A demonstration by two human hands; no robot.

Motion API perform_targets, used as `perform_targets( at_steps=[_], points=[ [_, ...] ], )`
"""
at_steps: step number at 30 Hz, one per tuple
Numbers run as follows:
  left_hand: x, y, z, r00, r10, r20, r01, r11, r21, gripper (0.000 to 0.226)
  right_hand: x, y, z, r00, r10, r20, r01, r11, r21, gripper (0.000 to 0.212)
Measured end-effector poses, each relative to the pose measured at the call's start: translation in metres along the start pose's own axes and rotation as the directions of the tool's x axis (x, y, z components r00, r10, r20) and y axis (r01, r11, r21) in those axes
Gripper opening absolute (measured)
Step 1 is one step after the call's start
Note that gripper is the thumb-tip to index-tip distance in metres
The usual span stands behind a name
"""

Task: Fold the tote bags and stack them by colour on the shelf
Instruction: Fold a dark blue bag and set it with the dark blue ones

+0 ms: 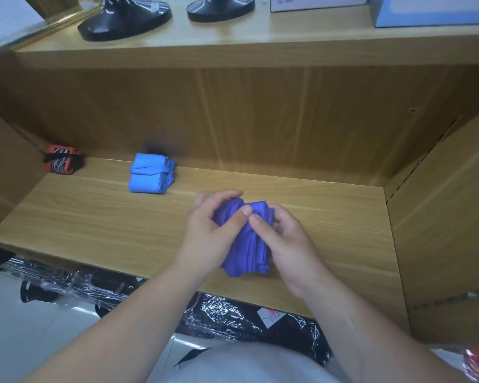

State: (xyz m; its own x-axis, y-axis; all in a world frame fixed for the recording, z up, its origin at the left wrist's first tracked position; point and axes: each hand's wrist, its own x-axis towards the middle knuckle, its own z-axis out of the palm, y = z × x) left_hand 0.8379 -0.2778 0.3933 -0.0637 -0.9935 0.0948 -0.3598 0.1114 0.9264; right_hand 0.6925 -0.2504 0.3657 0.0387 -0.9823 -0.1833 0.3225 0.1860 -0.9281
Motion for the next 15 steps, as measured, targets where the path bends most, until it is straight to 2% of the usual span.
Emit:
perform_targets(
  at_steps=[2,4,7,11,14,15],
  points=[
    [-0.001,0.002,-0.004,0.99,-0.085,0.109,0.101,0.984,-0.144,0.045,0.002,-0.001,-0.004,1.0,-0.024,-0.018,0.024,1.0,0.018,0.039],
    [0.0,0.003,-0.009,0.955,-0.161,0.251,0.241,0.912,-0.332,0.055,0.003,-0.004,-0.008,0.999,-0.03,-0.029,0.031,0.999,0.024,0.037],
    [0.0,0.005,-0.008,0.933,-0.153,0.325,0.274,0.888,-0.369,0.064,0.004,-0.005,-0.008,0.998,-0.035,-0.051,0.035,0.999,-0.012,0.027],
    [0.005,-0.006,0.001,0.972,-0.133,0.196,0.191,0.929,-0.318,0.053,0.004,0.0,-0.003,0.995,-0.028,-0.101,0.022,0.998,-0.057,0.025],
    [0.019,-0.019,0.002,0.977,-0.2,0.078,0.215,0.9,-0.38,0.041,0.006,0.006,-0.003,0.995,0.083,-0.062,-0.09,0.989,-0.115,0.033],
    [0.024,-0.023,0.003,0.973,-0.219,0.066,0.227,0.887,-0.402,0.041,0.006,0.008,-0.003,0.993,0.108,-0.049,-0.114,0.985,-0.132,0.03]
  ],
)
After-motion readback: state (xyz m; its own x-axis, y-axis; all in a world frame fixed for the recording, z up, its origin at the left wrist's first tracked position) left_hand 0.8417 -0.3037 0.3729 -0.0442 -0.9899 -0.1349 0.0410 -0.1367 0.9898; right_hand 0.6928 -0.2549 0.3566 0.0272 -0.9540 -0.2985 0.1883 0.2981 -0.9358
